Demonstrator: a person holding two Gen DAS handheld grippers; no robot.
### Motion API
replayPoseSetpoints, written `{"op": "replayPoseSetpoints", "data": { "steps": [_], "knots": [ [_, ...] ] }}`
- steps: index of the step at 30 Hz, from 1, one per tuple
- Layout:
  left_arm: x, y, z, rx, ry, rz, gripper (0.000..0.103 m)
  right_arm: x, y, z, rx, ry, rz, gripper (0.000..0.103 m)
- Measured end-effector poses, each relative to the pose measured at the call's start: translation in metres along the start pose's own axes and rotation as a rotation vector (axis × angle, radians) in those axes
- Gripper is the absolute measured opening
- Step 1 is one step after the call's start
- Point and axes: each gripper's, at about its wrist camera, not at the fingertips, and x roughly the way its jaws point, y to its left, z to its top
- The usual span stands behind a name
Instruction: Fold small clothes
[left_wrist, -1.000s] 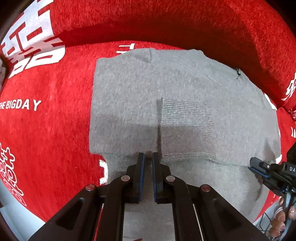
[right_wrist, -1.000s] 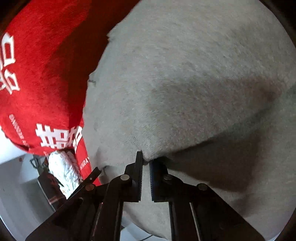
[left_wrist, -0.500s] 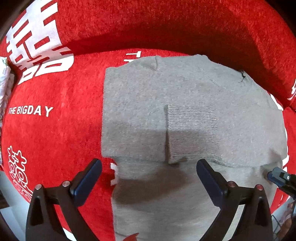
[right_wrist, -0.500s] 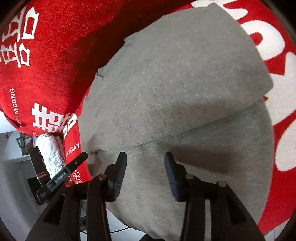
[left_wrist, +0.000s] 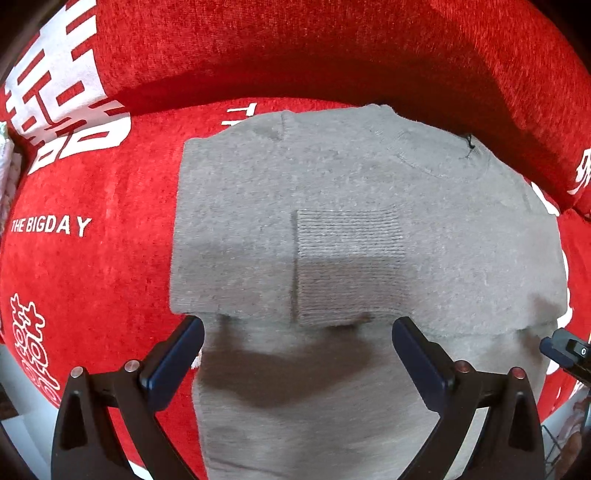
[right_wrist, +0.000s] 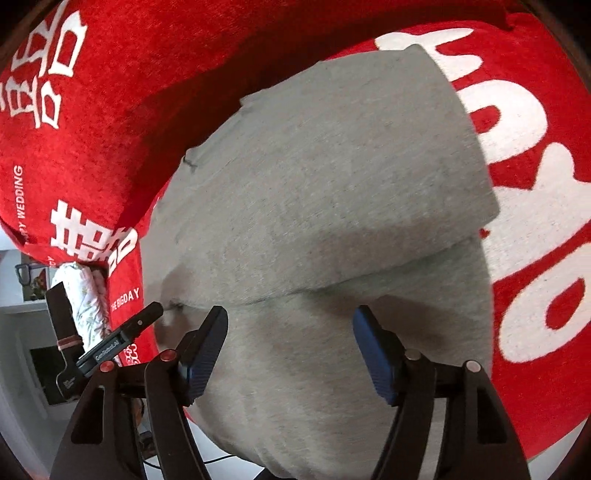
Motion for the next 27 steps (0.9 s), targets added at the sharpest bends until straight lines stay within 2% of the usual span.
{"op": "replayPoseSetpoints", "data": {
  "steps": [3,9,13,18,20,25,27],
  "knots": [
    [0.001,-0.003,0.001,0.006,-0.002,0.008,0.102,-0.002,-0.003,0.001,0.003,0.000,-0.005,0.078],
    [0.000,-0.007,0.003,-0.003,-0.012,0.001,0.102,-0.006,-0.009,0.001,0.018,0.000,-0.005,0.078],
    [-0.007,-0.006,0.004,-0.033,-0.066,-0.030,0.102,-0.008,-0.014,0.003,0.021,0.001,-0.008,0.078],
    [-0.003,-0.008,0.013,-0.047,-0.037,-0.048,0.102,-0.012,-0.021,0.007,0.021,-0.001,-0.012,0.079],
    [0.002,-0.009,0.016,-0.052,-0.029,-0.028,0.102,-0.014,-0.025,0.010,0.024,-0.002,-0.014,0.079],
    [0.025,-0.004,0.009,-0.050,0.025,0.079,0.102,-0.020,-0.036,0.013,0.036,-0.003,-0.017,0.079],
    [0.025,0.002,0.003,-0.055,0.022,0.078,0.102,-0.023,-0.041,0.013,0.036,0.000,-0.021,0.079]
  ]
}}
